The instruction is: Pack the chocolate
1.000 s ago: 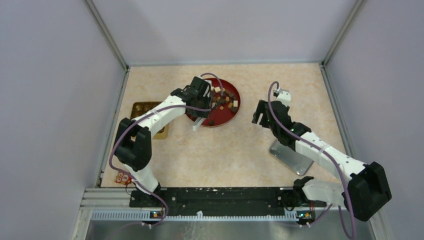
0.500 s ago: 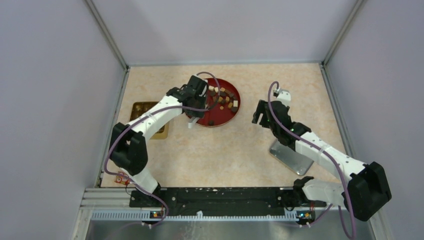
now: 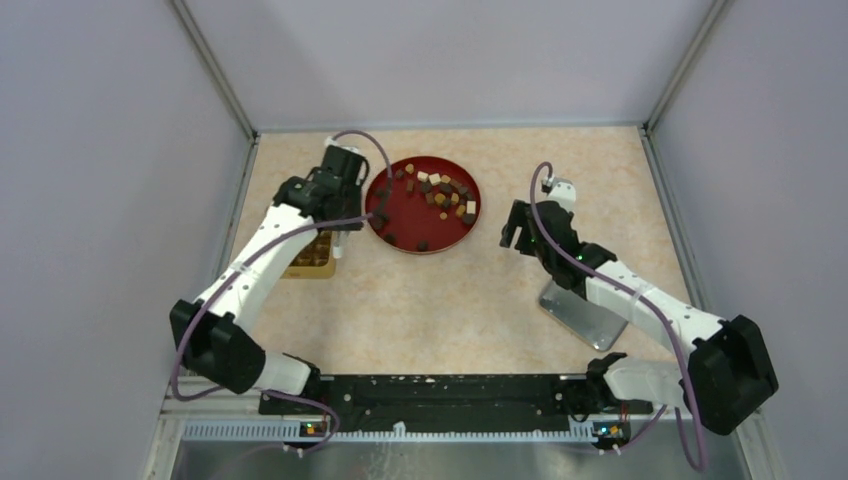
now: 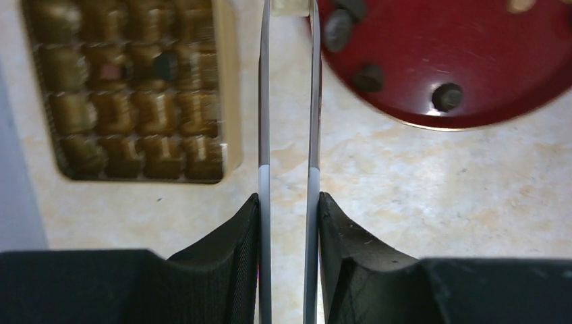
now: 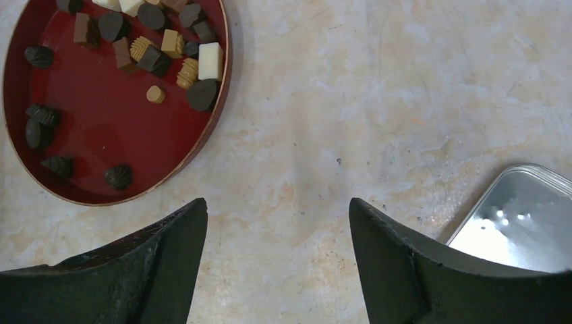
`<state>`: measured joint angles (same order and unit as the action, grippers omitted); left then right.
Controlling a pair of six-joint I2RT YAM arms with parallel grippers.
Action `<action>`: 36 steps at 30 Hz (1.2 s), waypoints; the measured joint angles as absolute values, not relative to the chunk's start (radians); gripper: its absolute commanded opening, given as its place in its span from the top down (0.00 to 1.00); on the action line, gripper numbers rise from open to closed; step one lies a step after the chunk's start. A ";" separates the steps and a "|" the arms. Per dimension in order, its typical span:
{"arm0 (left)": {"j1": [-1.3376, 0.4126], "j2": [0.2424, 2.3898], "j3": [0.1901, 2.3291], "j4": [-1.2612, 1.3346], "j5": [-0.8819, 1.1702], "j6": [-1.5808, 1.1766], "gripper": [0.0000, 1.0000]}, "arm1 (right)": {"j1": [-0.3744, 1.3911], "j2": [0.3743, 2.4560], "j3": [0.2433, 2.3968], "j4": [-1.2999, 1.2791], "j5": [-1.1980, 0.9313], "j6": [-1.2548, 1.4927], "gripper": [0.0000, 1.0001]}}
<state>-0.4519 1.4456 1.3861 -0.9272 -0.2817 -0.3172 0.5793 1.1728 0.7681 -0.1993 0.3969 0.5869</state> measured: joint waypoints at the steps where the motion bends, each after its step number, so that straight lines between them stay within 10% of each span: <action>1: -0.420 1.420 1.378 -0.934 -0.283 -0.320 0.94 | 0.579 1.177 0.768 -0.197 0.394 0.587 0.25; 24: -0.038 1.244 1.181 -1.017 -0.327 -0.373 0.92 | 0.579 1.223 0.775 -0.144 0.346 0.584 0.25; 36: -0.032 1.232 1.131 -1.009 -0.305 -0.373 0.59 | 0.579 1.223 0.775 -0.144 0.341 0.584 0.25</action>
